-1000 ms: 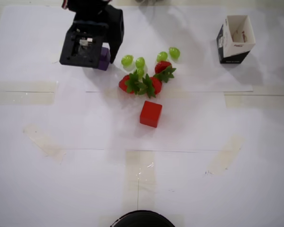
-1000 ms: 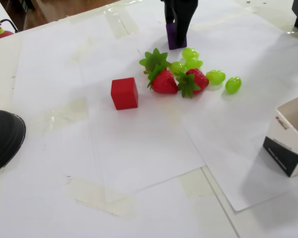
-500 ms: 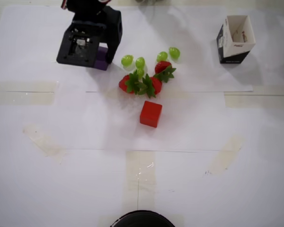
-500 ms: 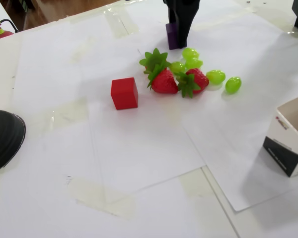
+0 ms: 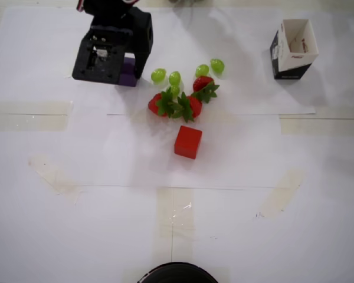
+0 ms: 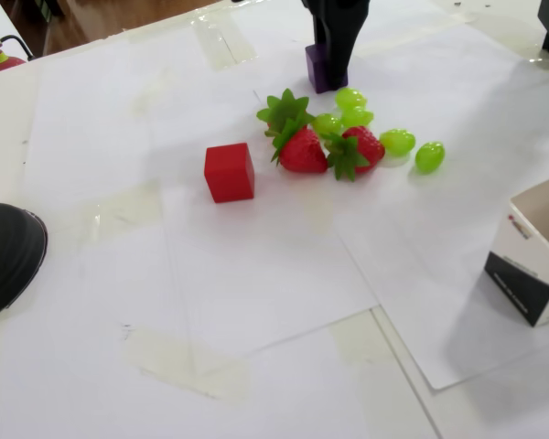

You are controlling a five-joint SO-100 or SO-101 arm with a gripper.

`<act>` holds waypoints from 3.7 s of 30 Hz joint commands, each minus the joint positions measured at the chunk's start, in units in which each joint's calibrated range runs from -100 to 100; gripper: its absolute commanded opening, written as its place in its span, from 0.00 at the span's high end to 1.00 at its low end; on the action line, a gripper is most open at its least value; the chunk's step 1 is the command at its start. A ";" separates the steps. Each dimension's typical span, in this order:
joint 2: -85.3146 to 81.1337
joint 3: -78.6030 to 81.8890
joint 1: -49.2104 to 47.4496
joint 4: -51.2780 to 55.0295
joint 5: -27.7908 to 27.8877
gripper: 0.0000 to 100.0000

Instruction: Put the purple cube on top of the red cube

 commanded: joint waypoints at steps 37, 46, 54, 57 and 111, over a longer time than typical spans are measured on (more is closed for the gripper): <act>18.63 -65.33 -19.47 22.33 -4.05 0.96; 28.09 -75.52 -21.16 24.53 -3.76 0.96; 32.56 -77.33 -21.30 24.37 -3.57 0.96; 34.28 -77.88 -21.23 23.96 -3.42 0.96; 39.78 -79.06 -21.89 19.39 -1.27 0.58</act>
